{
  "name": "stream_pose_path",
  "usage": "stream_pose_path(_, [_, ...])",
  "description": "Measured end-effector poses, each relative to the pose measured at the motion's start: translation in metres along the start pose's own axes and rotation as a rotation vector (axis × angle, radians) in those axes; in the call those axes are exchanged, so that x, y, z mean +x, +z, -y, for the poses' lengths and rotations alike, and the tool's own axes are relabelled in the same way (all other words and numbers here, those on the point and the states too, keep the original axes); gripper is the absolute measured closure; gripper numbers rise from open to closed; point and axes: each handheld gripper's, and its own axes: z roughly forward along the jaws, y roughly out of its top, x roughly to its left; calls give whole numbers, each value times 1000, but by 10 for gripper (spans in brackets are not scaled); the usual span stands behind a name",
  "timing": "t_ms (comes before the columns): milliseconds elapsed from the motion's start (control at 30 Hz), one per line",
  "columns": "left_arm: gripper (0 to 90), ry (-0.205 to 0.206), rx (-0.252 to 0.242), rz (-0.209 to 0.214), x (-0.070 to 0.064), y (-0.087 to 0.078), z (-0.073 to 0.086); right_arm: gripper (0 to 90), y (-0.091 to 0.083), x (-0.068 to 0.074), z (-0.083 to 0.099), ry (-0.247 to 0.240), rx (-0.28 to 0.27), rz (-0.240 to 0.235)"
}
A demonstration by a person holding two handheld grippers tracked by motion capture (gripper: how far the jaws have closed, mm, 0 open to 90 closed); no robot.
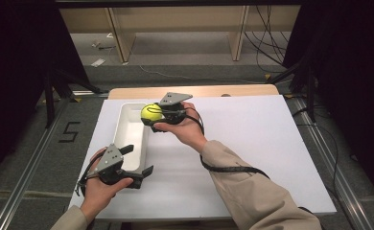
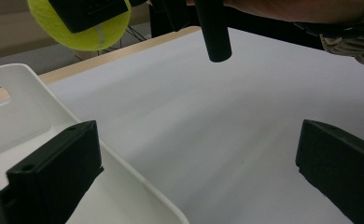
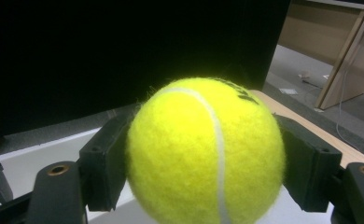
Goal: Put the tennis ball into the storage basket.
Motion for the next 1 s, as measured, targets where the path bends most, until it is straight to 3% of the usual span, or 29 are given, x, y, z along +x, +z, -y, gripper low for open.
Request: stream_pose_path(1000, [0, -2, -4, 0, 0, 0, 0, 270, 16, 5, -6, -6, 6, -15])
